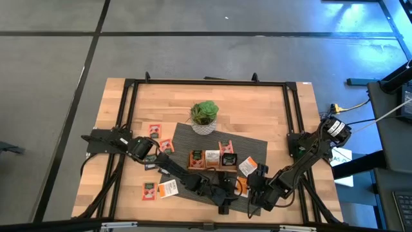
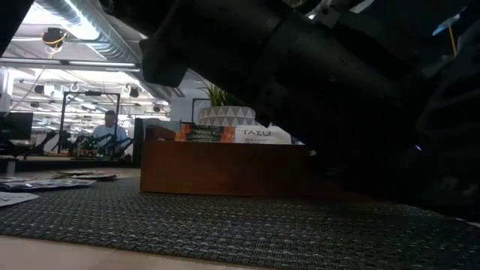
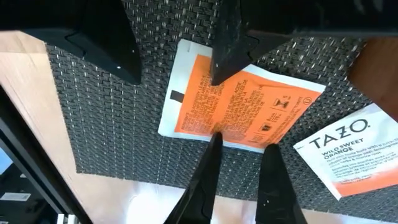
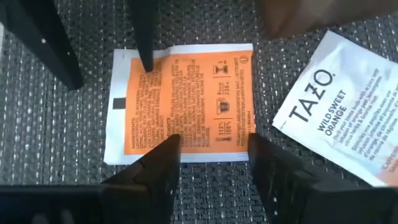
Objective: Pick & Place Tea
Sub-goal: Put the white tea bag into the middle of the wooden organizer
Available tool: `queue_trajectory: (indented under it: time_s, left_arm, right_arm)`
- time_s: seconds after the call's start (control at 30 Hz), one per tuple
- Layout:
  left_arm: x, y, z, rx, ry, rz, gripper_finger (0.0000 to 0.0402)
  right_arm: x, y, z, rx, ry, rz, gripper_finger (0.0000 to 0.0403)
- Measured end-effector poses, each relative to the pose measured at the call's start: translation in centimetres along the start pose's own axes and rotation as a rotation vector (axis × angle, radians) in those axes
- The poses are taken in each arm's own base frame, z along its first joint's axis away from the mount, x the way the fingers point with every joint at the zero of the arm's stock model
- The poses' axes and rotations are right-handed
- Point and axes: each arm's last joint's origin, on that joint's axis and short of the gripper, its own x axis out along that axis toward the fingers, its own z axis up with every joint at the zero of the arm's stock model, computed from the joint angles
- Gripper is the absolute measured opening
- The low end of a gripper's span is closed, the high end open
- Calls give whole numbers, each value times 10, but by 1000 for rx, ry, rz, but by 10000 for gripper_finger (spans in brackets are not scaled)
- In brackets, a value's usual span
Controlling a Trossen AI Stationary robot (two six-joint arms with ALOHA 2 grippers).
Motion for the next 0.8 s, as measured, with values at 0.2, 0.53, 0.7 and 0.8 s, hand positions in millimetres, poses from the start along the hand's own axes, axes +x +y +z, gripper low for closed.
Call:
queue_trajectory:
  time_s: [0.2, 0.53, 0.7, 0.8]
  left_arm:
    - [0, 0, -1, -1, 11, -9, 190]
    - [0, 0, -2, 1, 17, -11, 191]
    - [1, 1, -3, 1, 19, -12, 190]
    - [1, 0, -3, 1, 21, -13, 190]
  right_arm:
    - [-2, 1, 2, 8, 4, -5, 188]
    - [-19, 30, -3, -395, -105, 96, 187]
    - [-21, 33, -8, -480, -45, 151, 187]
    - [-23, 34, -13, -619, -33, 162, 186]
